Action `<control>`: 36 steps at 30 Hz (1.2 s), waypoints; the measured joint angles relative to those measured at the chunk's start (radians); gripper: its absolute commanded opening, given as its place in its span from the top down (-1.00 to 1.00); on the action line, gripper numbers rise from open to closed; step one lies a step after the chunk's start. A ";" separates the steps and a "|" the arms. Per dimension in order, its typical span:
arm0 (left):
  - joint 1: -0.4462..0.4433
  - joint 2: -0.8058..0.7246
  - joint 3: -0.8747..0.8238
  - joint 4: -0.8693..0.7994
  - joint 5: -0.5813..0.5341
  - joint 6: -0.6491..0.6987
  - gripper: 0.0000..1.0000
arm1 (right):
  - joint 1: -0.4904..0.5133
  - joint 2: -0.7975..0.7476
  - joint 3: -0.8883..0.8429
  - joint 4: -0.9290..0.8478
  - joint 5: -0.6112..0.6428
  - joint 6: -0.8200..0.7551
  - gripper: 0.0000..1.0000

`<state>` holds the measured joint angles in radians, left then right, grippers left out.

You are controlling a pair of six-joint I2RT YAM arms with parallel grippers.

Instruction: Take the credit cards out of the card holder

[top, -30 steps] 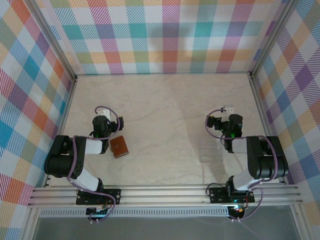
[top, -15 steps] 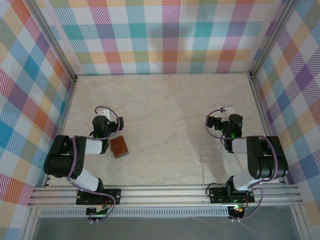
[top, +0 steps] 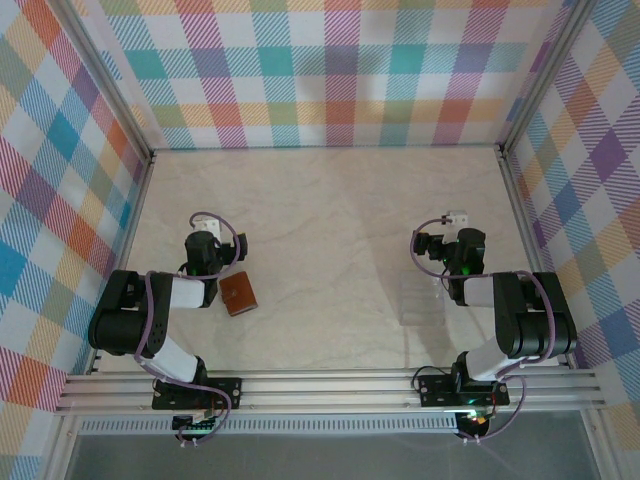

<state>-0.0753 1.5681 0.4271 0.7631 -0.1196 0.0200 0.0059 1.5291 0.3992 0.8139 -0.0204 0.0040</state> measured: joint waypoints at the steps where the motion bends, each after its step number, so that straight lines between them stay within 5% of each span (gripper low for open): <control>1: 0.000 0.000 0.000 0.000 0.000 0.000 -1.00 | 0.000 0.000 0.000 0.000 0.000 0.000 -0.99; 10: -0.002 -0.006 0.000 -0.010 -0.009 0.000 -1.00 | 0.000 -0.036 0.006 -0.071 0.001 0.001 -0.99; 20: -0.044 -0.315 0.108 -0.373 -0.109 -0.057 -1.00 | 0.000 -0.214 0.289 -0.691 0.010 0.070 -1.00; 28: -0.059 -0.449 0.293 -0.826 -0.037 -0.235 -1.00 | 0.000 -0.369 0.307 -1.172 -0.002 0.213 -0.48; 36: -0.061 -0.426 0.417 -1.196 0.095 -0.340 -1.00 | 0.000 -0.517 0.305 -1.420 -0.029 0.344 -0.09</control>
<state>-0.1368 1.1423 0.8444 -0.4324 -0.0242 -0.3199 0.0059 1.0119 0.7044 -0.6064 -0.0490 0.3481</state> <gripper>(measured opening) 0.998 0.574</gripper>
